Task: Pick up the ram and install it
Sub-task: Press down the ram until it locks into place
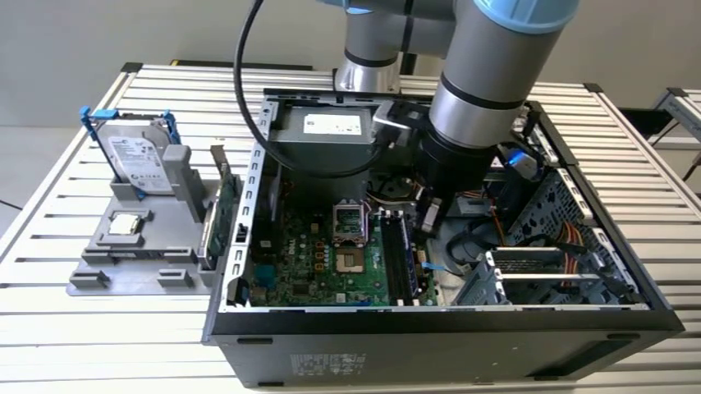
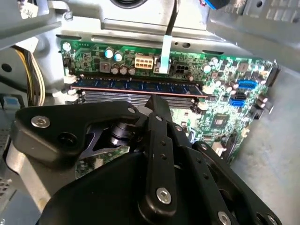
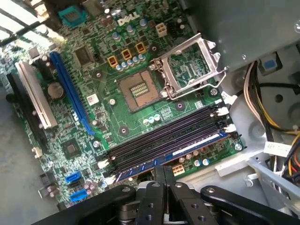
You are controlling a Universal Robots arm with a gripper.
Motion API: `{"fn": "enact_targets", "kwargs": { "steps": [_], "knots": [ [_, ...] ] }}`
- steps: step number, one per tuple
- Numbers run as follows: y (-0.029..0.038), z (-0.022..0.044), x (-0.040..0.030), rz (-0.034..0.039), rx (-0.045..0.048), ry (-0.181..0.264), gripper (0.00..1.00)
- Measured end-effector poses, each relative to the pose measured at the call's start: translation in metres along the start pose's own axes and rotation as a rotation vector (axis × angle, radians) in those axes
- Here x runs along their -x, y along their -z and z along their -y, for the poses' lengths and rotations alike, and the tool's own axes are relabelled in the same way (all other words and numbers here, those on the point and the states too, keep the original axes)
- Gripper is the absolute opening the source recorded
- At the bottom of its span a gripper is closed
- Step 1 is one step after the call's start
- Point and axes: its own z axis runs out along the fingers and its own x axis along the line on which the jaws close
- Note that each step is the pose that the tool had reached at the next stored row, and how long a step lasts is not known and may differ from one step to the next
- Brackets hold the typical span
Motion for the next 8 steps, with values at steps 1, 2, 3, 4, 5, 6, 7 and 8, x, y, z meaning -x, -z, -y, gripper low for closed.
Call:
{"fn": "enact_targets", "kwargs": {
  "steps": [1, 2, 3, 4, 5, 6, 7, 8],
  "knots": [
    [0.0, 0.0, 0.0, -0.0002, -0.001, 0.015, 0.0],
    [0.0, 0.0, 0.0, -0.0005, -0.002, 0.031, 0.0],
    [0.0, 0.0, 0.0001, -0.0008, -0.0031, 0.047, 0.0],
    [0.0, 0.0, 0.0001, -0.001, -0.0041, 0.063, 0.0],
    [-0.0001, 0.0, 0.0001, -0.0013, -0.0051, 0.078, 0.0],
    [-0.0001, 0.0, 0.0001, -0.0015, -0.006, 0.092, 0.0],
    [-0.0001, -0.0001, 0.0001, -0.0017, -0.0069, 0.107, 0.0],
    [-0.0001, -0.0001, 0.0002, -0.0019, -0.0079, 0.122, 0.0]
  ]
}}
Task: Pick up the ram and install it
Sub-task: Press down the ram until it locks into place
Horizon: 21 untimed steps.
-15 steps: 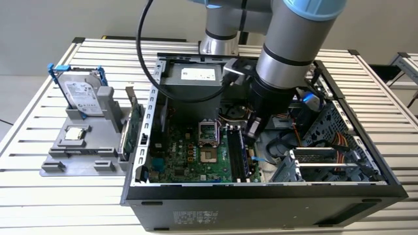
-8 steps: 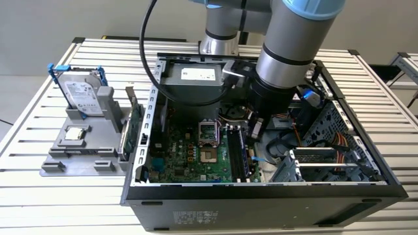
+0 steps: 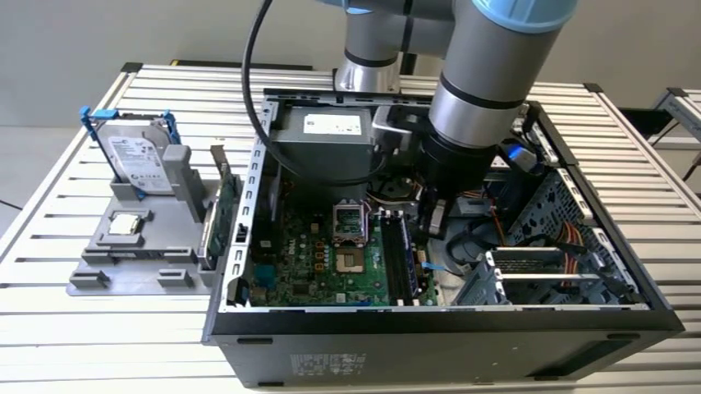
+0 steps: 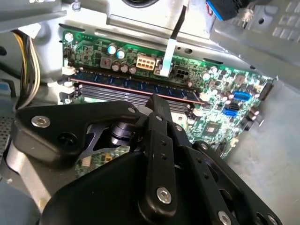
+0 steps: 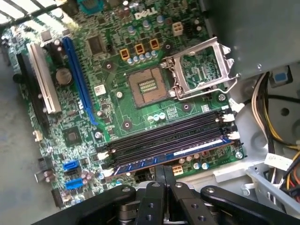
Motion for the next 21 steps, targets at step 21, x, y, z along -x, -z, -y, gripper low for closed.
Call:
{"fn": "enact_targets", "kwargs": {
  "steps": [21],
  "knots": [
    [-0.0005, -0.0016, 0.0006, -0.0042, -0.0173, 0.268, 0.0]
  ]
}}
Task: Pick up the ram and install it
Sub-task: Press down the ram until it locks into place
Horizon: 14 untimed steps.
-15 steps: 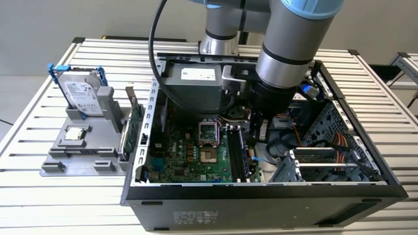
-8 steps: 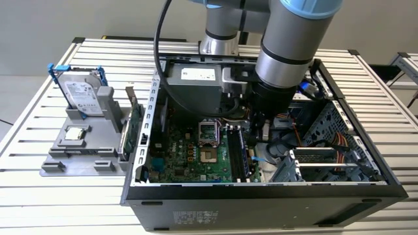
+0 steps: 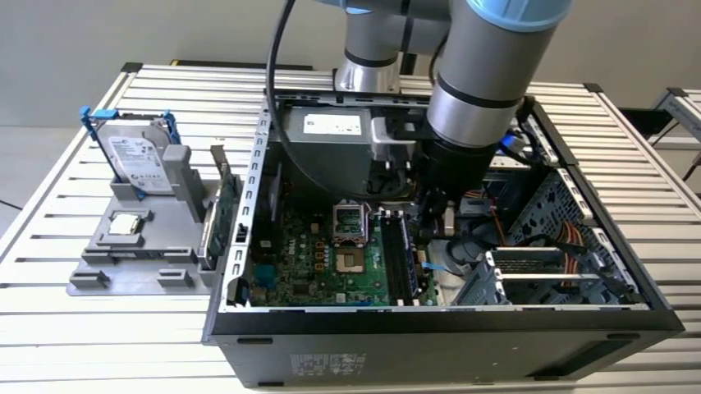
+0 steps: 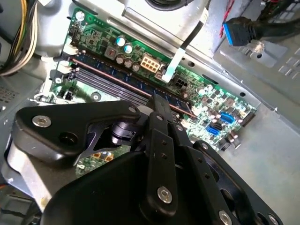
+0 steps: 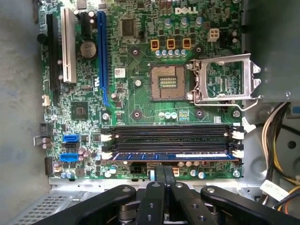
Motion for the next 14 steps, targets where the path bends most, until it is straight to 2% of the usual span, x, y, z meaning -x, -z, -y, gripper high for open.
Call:
{"fn": "enact_targets", "kwargs": {
  "steps": [7, 12, 14],
  "knots": [
    [-0.0004, -0.0033, 0.0025, -0.0009, -0.0032, 0.05, 0.0],
    [-0.0006, -0.0064, 0.0164, -0.0011, -0.0035, 0.054, 0.0],
    [-0.0005, -0.0065, 0.0195, -0.0011, -0.0036, 0.055, 0.0]
  ]
}}
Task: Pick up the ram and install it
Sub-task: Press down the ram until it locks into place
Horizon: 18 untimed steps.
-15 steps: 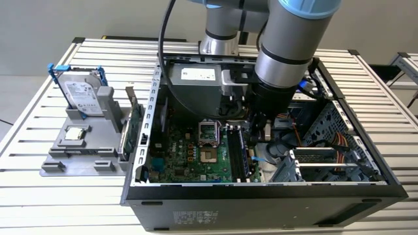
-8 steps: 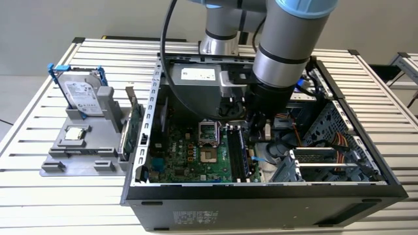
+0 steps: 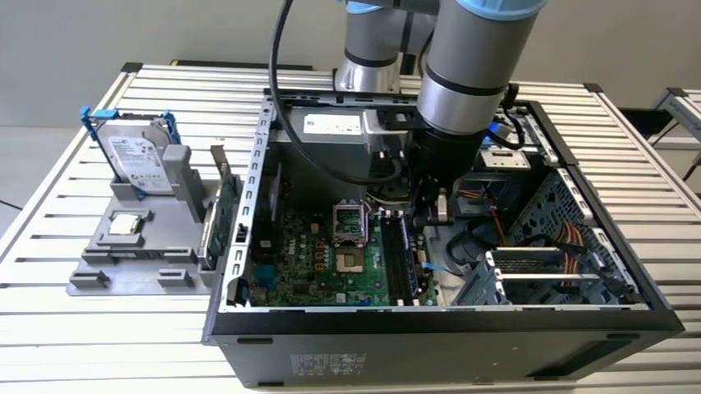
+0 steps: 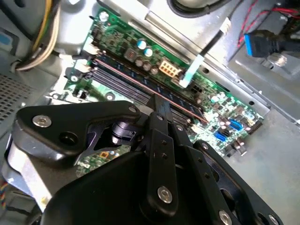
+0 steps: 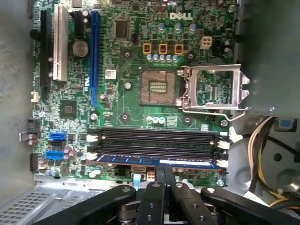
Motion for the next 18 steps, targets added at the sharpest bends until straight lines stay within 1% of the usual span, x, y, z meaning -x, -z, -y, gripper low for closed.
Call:
{"fn": "enact_targets", "kwargs": {
  "steps": [10, 13, 18],
  "knots": [
    [-0.0002, 0.0, 0.0002, -0.0001, -0.0001, 0.001, 0.0],
    [-0.003, 0.0, 0.0003, 0.0, 0.0, 0.001, 0.0],
    [-0.01, 0.0001, 0.0008, -0.0008, 0.0014, -0.006, 0.0]
  ]
}}
